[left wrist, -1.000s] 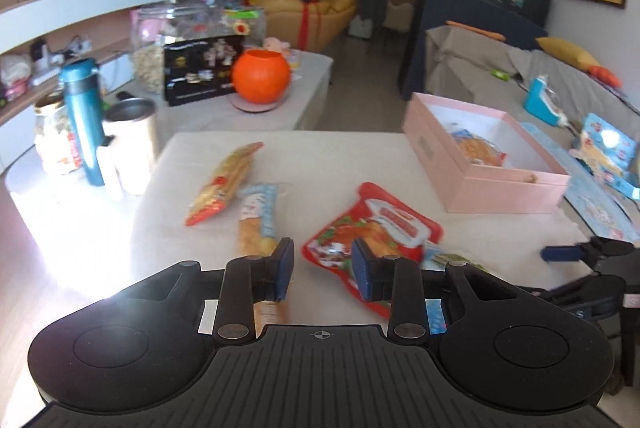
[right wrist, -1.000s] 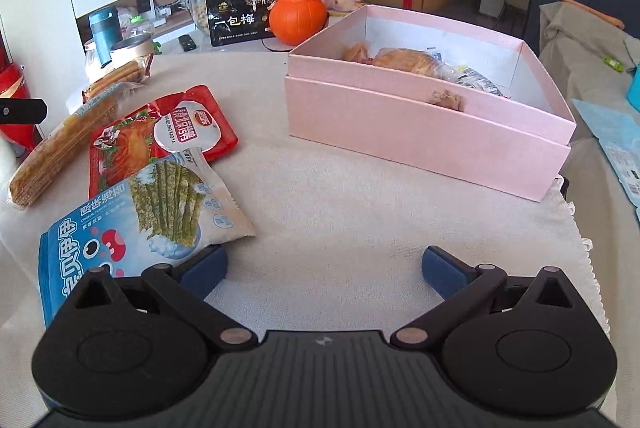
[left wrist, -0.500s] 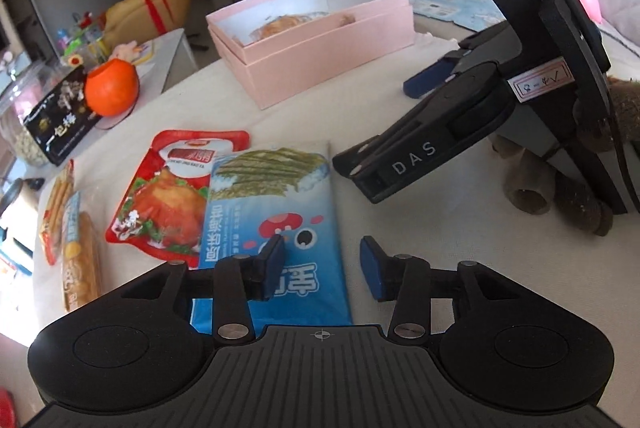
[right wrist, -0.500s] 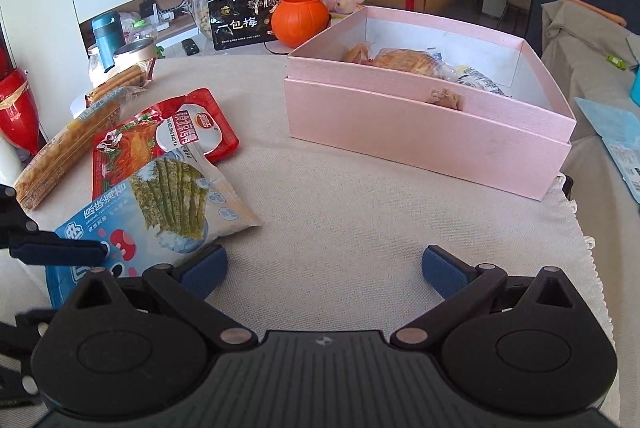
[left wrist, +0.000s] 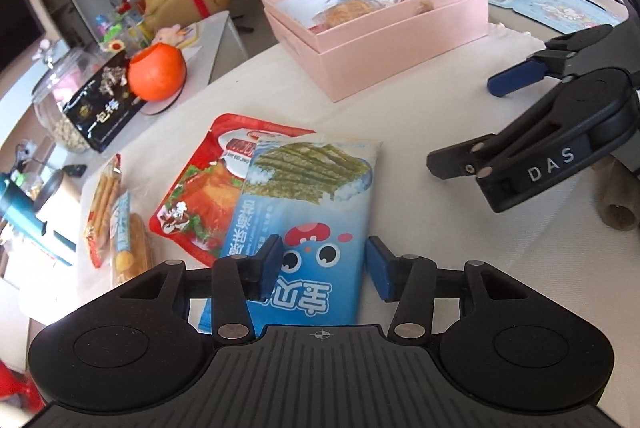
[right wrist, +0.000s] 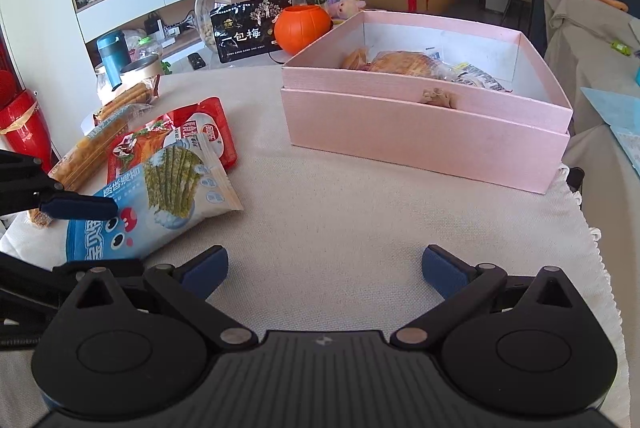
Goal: Organize snacks
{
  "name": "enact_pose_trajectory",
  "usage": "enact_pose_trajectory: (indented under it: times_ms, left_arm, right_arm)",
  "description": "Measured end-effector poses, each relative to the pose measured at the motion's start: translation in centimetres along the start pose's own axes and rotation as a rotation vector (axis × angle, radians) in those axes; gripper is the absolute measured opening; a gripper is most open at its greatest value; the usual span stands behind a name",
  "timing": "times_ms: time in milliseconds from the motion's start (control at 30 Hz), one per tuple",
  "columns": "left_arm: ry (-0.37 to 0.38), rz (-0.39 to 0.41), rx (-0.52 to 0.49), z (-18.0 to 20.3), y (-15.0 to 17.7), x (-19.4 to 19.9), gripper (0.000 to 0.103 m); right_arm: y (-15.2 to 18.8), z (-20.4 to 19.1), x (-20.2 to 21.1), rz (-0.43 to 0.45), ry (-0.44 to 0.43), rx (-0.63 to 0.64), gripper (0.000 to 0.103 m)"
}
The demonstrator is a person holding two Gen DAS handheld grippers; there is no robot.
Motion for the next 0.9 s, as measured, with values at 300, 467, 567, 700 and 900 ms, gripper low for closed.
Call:
enact_pose_trajectory:
  times_ms: [300, 467, 567, 700, 900]
  left_arm:
    - [0.162, 0.003, 0.022, -0.6, -0.6, -0.3, 0.067]
    - [0.203, 0.015, -0.041, -0.9, -0.3, 0.5, 0.062]
    - [0.151, 0.024, -0.043, -2.2, -0.4, 0.6, 0.062]
    - [0.166, 0.003, -0.046, -4.0, -0.9, 0.1, 0.063]
    - [0.210, 0.037, 0.114, -7.8, -1.7, -0.8, 0.061]
  right_arm:
    - [0.0, 0.0, 0.0, 0.001, -0.001, -0.002, 0.103]
    - [0.0, 0.0, 0.0, 0.001, -0.002, -0.002, 0.103]
    - [0.0, 0.1, 0.1, 0.001, -0.004, -0.005, 0.103]
    - [0.0, 0.2, 0.1, 0.003, -0.006, -0.008, 0.103]
    - [0.0, 0.2, 0.1, 0.003, -0.005, -0.007, 0.103]
Point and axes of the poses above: each gripper's, at about its wrist camera, not at the fingertips, and x roughly against the way its jaws point, z to its right, y to its underside, the point moved 4 cm from there along -x, roughly the way its jaws point, and after that the axes turned 7 degrees about y, right-handed, at the moved point
